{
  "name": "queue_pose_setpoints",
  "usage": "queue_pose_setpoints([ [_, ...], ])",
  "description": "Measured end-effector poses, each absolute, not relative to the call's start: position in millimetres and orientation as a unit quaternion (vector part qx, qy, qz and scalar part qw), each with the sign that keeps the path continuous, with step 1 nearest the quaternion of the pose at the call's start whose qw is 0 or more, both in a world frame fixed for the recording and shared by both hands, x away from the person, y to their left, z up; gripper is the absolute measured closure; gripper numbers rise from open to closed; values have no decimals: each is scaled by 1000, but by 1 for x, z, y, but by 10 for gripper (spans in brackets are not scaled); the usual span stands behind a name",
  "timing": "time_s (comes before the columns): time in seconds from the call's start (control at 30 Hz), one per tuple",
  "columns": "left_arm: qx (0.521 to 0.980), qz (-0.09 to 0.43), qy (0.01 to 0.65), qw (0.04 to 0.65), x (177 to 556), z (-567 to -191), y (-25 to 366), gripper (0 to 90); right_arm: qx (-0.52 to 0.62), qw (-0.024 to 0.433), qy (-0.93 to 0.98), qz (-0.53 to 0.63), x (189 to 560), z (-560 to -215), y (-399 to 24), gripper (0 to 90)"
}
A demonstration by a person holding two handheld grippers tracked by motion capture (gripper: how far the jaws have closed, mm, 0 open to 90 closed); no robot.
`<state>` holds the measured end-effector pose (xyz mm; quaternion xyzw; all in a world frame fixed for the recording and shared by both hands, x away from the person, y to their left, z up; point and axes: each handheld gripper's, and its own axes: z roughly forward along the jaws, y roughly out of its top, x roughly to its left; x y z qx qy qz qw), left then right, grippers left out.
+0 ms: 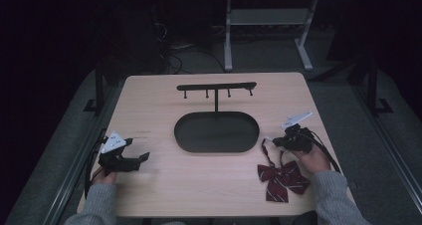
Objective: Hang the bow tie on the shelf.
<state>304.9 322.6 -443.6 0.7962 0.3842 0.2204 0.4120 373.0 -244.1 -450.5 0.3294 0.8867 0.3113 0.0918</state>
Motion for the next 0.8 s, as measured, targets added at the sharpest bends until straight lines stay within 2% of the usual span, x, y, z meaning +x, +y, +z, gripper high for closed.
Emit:
queue_pose_setpoints([
  [0.8, 800, 218, 381, 409, 304, -443, 322, 130, 300, 141, 874, 356, 341, -401, -247, 877],
])
